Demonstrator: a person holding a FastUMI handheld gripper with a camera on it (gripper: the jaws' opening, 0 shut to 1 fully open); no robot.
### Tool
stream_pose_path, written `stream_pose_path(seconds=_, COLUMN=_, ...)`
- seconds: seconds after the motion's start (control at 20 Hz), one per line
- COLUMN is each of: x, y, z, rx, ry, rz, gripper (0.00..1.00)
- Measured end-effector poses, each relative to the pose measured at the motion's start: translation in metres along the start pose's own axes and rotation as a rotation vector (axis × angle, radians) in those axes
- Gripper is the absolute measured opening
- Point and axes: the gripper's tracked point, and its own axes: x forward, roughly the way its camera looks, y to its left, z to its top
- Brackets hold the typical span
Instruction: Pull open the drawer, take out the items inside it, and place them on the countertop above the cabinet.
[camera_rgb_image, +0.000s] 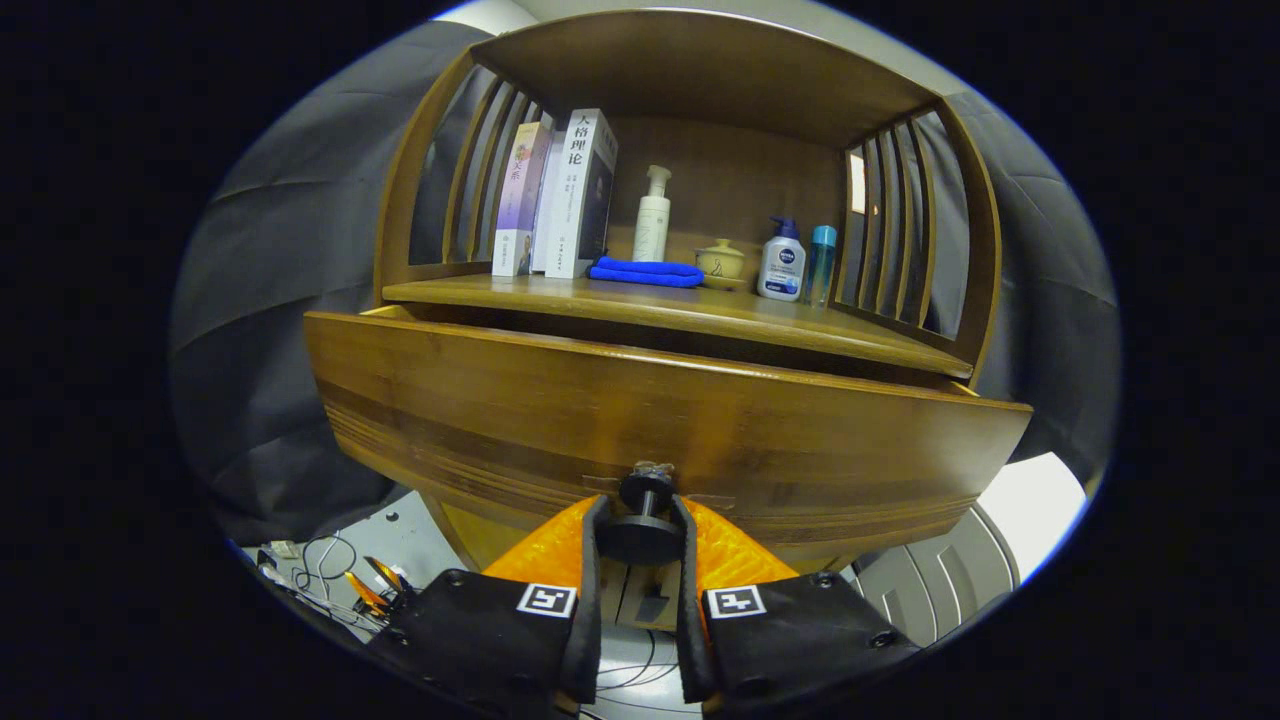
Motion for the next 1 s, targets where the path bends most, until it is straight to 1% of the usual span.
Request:
stream_pose_path(seconds=0.2, x=-0.016, y=0.002, z=-0.006, rx=-0.005, ry=0.022, rz=-0.001, gripper=0.34)
stream_pose_path(seconds=0.7, x=-0.043, y=0.009, z=-0.021, rx=-0.073, ry=0.008, rz=0.028, gripper=0.34)
stream_pose_path(seconds=1.0, x=-0.058, y=0.012, z=-0.027, rx=-0.06, ry=-0.011, rz=0.07, gripper=0.33)
